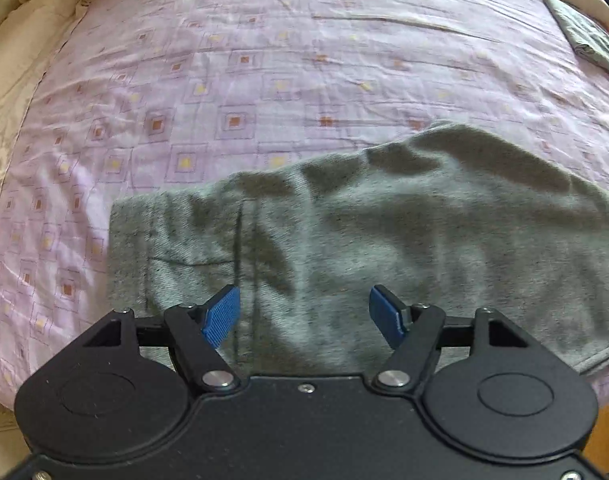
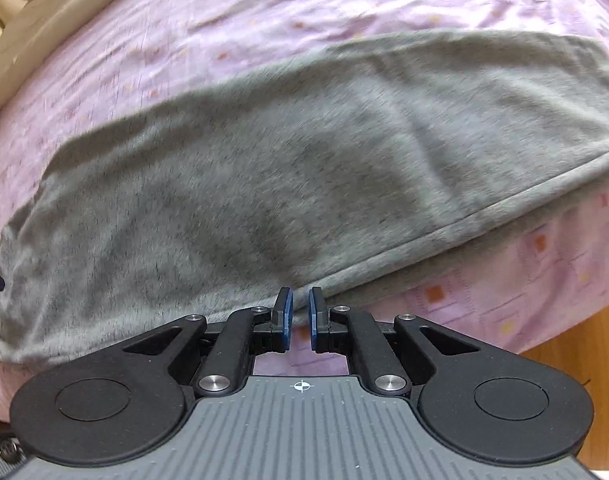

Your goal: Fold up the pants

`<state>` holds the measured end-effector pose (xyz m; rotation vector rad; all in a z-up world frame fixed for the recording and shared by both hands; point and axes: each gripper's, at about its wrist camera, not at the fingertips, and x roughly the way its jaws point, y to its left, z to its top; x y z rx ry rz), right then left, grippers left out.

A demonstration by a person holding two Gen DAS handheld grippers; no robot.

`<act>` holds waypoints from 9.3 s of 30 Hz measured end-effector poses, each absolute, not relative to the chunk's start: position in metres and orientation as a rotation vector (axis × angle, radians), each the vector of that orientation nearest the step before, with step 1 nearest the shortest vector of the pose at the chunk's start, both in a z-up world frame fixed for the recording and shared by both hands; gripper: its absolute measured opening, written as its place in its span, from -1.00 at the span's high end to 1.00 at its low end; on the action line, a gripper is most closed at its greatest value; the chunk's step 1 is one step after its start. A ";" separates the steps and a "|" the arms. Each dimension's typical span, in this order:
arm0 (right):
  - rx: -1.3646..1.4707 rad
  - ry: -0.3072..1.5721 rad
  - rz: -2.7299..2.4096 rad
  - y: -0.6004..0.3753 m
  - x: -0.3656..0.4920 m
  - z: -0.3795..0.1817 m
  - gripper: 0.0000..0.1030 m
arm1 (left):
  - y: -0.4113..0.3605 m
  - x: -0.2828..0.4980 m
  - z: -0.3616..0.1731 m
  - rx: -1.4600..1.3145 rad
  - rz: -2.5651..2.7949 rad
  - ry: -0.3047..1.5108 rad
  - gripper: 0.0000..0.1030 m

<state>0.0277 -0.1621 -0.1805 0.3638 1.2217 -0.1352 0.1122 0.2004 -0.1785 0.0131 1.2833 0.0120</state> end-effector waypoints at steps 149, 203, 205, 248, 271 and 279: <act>0.322 1.127 -0.024 -0.210 0.134 -0.174 0.68 | 0.007 0.125 -0.206 0.161 -0.378 1.386 -0.22; 0.041 1.262 0.167 0.034 0.172 -0.206 0.85 | 0.297 0.079 -0.164 -0.054 0.083 1.307 -0.40; 0.039 1.276 0.145 0.038 0.167 -0.212 0.85 | 0.304 0.082 -0.168 -0.045 0.073 1.312 -0.40; 0.143 1.368 0.125 0.062 0.091 -0.215 0.84 | 0.337 0.109 -0.215 -0.166 -0.135 1.308 0.36; 0.327 1.288 0.291 -0.041 0.064 -0.190 0.86 | 0.191 0.102 -0.038 -0.113 -0.267 1.043 0.58; 0.346 1.247 0.207 -0.166 0.080 -0.184 0.86 | 0.003 0.109 -0.075 -0.015 -0.388 1.082 0.41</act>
